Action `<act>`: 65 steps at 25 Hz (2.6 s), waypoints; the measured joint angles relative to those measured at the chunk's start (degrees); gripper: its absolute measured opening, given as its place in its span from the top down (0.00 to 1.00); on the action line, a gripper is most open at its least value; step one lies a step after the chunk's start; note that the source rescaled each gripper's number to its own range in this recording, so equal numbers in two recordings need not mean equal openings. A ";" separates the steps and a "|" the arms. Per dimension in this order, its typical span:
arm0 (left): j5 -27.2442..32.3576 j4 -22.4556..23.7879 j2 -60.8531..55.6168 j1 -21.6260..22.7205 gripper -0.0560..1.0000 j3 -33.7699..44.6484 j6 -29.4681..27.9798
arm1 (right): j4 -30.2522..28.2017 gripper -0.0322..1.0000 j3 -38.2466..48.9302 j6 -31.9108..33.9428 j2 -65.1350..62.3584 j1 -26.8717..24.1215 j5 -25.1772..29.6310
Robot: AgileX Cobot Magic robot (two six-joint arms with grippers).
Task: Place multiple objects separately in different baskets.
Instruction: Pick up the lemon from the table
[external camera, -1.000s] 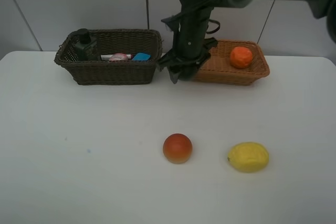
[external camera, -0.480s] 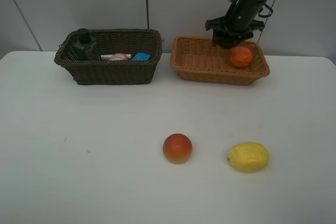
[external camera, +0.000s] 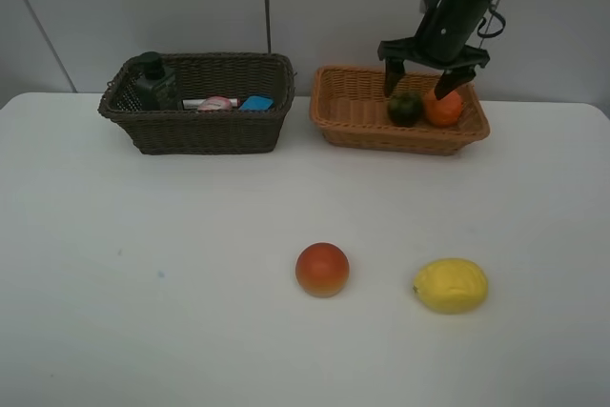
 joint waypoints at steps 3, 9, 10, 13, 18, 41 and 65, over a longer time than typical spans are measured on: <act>0.00 0.00 0.00 0.00 0.00 0.00 0.00 | 1.30 0.06 1.28 -0.14 -2.57 0.61 0.93; 0.00 0.00 0.00 0.00 0.00 0.00 0.00 | 1.45 0.06 13.29 0.33 -11.50 1.33 1.16; 0.00 0.00 0.00 0.00 0.00 0.00 0.00 | 1.26 0.06 15.99 0.40 -13.94 1.33 1.16; 0.00 0.00 0.00 0.00 0.00 0.00 0.00 | 1.13 0.06 25.77 -0.83 -21.59 1.38 1.32; 0.00 0.00 0.00 0.00 0.00 0.00 0.00 | 0.77 0.06 39.95 -8.88 -33.31 3.25 1.39; 0.00 0.00 0.00 0.00 0.00 0.00 0.00 | -10.60 0.06 79.24 -22.70 -48.67 17.86 -26.95; 0.00 0.00 0.00 0.00 0.00 0.00 0.00 | -10.78 0.06 79.47 -22.87 -38.34 17.86 -31.10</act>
